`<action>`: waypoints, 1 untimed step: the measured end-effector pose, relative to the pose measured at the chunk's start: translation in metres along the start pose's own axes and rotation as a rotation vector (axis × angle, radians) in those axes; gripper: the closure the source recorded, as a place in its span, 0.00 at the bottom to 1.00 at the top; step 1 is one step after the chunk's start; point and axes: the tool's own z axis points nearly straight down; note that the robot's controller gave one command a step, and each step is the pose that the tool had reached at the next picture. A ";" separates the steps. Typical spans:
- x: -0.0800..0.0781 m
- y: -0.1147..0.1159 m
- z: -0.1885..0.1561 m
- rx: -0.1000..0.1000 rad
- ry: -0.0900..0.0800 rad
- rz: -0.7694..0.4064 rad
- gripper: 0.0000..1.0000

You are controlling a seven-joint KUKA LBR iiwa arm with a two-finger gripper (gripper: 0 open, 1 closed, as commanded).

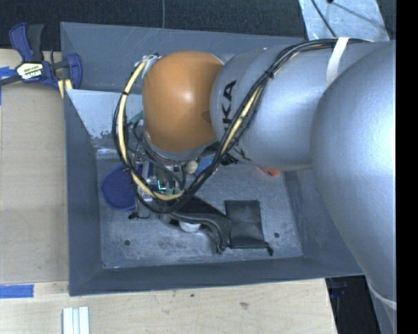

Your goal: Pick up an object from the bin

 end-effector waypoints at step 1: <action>0.010 -0.001 0.072 0.000 -0.001 0.029 0.00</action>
Offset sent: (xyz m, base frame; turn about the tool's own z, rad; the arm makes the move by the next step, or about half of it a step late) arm -0.0091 0.0001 -0.0676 0.0294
